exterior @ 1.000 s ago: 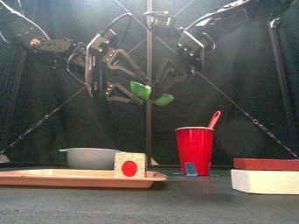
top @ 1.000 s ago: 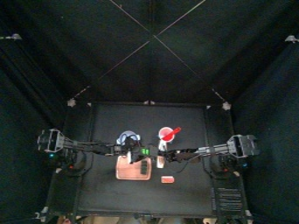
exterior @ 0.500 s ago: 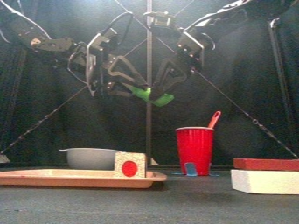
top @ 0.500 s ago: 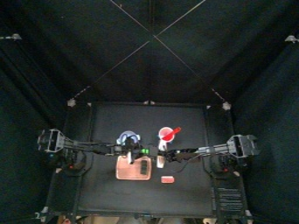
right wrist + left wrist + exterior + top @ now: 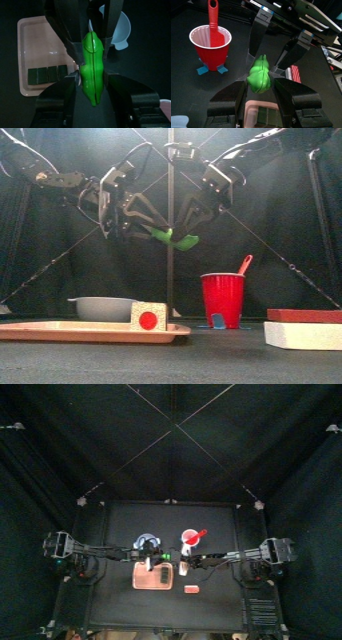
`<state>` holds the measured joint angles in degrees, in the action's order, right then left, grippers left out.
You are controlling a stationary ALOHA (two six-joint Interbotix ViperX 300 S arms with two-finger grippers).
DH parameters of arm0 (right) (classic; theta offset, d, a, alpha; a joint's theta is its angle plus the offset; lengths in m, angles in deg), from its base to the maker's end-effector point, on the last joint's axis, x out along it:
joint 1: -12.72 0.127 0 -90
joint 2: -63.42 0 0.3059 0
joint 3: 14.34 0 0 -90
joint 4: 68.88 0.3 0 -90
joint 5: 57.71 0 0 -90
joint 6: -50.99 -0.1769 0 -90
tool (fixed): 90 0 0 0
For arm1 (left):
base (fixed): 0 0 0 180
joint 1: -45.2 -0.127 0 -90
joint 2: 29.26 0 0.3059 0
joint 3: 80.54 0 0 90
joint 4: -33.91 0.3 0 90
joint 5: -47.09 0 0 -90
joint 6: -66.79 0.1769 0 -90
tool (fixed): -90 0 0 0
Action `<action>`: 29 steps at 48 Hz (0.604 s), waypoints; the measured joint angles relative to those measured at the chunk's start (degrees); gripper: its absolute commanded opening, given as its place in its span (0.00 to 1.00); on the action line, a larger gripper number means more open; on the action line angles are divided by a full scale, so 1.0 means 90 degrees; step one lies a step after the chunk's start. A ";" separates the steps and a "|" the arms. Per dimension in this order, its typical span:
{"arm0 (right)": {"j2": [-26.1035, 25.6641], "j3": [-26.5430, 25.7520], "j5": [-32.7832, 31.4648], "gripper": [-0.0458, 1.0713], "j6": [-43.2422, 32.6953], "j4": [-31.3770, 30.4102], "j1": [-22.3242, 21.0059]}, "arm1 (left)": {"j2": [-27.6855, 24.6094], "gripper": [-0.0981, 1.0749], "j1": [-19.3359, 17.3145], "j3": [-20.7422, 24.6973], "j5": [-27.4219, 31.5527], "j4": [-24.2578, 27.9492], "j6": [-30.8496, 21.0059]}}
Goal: Hand over peas
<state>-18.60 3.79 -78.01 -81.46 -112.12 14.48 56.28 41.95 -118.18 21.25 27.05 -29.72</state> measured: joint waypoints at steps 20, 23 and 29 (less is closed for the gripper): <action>-0.0010 0.0000 -0.0049 0.89 0.0000 0.0000 -0.0010 | 0.0000 0.62 -0.0088 0.0000 0.0010 0.0000 0.0000; -0.0010 0.0010 -0.0059 0.89 0.0000 -0.0010 -0.0010 | 0.0000 0.62 -0.0088 0.0000 0.0000 0.0010 0.0000; -0.0010 0.0000 -0.0078 0.89 0.0000 -0.0020 -0.0010 | 0.0000 0.62 -0.0088 0.0000 0.0000 0.0000 0.0000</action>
<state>-18.69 3.79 -78.72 -81.46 -112.30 14.39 56.28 41.15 -118.18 21.25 27.05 -29.72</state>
